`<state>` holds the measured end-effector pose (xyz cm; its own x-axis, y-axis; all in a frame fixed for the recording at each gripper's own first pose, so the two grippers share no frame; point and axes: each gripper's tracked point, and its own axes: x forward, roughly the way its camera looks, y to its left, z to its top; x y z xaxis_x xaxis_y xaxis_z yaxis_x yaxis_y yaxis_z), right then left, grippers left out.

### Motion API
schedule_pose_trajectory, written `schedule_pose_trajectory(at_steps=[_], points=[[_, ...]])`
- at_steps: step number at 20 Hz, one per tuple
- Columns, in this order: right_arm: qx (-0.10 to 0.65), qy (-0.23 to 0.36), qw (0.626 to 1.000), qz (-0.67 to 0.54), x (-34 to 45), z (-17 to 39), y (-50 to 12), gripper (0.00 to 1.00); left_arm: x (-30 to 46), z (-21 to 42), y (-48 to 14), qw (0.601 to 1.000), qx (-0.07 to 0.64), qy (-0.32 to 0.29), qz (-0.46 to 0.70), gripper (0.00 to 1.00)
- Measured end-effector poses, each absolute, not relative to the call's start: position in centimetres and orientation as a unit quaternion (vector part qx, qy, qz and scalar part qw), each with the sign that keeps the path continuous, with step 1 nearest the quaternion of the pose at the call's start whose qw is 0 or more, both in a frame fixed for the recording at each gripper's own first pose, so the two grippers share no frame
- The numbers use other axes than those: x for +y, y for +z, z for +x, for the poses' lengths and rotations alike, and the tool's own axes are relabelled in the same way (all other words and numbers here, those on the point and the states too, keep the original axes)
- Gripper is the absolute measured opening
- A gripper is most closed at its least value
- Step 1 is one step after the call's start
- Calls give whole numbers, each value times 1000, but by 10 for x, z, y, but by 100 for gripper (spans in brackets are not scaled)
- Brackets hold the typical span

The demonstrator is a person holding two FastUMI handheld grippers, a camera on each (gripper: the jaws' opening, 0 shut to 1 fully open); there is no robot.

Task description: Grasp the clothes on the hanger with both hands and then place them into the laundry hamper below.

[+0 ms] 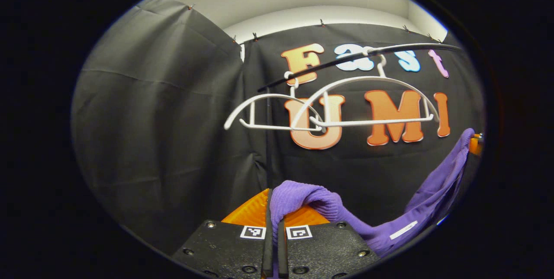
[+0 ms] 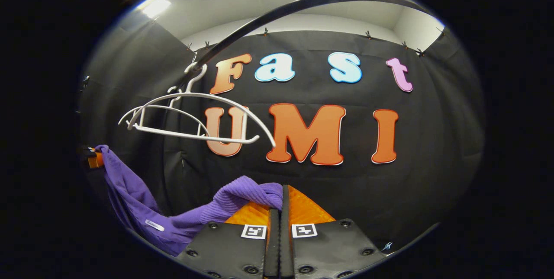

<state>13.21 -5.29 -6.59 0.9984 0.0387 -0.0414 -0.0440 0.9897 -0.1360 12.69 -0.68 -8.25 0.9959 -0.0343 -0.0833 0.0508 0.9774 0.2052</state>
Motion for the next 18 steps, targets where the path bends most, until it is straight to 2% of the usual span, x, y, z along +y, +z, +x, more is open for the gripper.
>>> schedule_pose_trajectory(at_steps=[4,9,14,18], points=[[81,69,992,-62,-12,124,-122,8,-43,112,-145,987,107,-80,87,4],[203,137,969,-42,38,100,-219,8,-73,85,-243,958,243,-140,49,5],[316,170,932,-53,51,66,-304,8,-86,55,-313,922,347,-165,54,5],[393,168,903,-40,61,57,-362,8,-85,40,-374,886,432,-161,55,8]])
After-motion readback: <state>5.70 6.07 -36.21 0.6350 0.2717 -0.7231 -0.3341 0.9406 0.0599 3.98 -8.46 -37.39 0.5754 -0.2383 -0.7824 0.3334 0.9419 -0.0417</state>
